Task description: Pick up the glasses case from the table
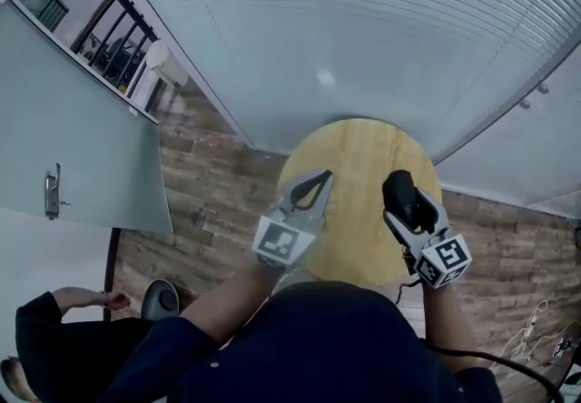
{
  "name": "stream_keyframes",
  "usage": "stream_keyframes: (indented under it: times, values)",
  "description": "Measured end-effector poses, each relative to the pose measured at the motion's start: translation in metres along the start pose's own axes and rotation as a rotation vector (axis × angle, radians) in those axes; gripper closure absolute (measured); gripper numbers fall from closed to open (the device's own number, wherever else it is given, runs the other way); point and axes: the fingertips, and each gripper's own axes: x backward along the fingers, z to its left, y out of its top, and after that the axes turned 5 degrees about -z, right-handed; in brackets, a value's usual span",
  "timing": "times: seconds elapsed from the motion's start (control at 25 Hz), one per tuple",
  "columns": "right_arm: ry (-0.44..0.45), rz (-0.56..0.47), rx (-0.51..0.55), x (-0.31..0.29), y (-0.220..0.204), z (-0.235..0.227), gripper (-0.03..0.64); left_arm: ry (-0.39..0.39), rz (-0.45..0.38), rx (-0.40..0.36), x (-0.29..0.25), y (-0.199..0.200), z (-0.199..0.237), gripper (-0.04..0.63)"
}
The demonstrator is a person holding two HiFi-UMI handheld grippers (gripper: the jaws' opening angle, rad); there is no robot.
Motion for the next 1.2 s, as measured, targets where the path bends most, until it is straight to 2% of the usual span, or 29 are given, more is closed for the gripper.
stream_keyframes:
  times: [0.12,0.2,0.44,0.72,1.0,1.2]
  values:
    - [-0.045,-0.094,0.099,0.009,0.042,0.014,0.264,-0.007,-0.018,0.015,0.007,0.015,-0.002,0.592]
    - [-0.065,-0.137,0.104,0.013,0.062,0.022,0.264,-0.02,-0.024,0.013,0.01,0.024,-0.004,0.592]
    - [-0.12,-0.21,0.177,0.028,0.085,0.027,0.265,-0.068,-0.034,-0.027,0.004,0.035,-0.011,0.592]
    - [-0.157,-0.229,0.167,0.031,0.088,0.015,0.267,-0.087,-0.032,-0.011,-0.01,0.035,-0.012,0.592]
    - [-0.171,-0.253,0.165,0.04,0.094,-0.002,0.267,-0.112,-0.013,-0.066,-0.024,0.029,-0.02,0.592]
    - [-0.177,-0.292,0.151,0.044,0.099,-0.002,0.267,-0.106,-0.013,-0.038,-0.025,0.029,-0.025,0.592]
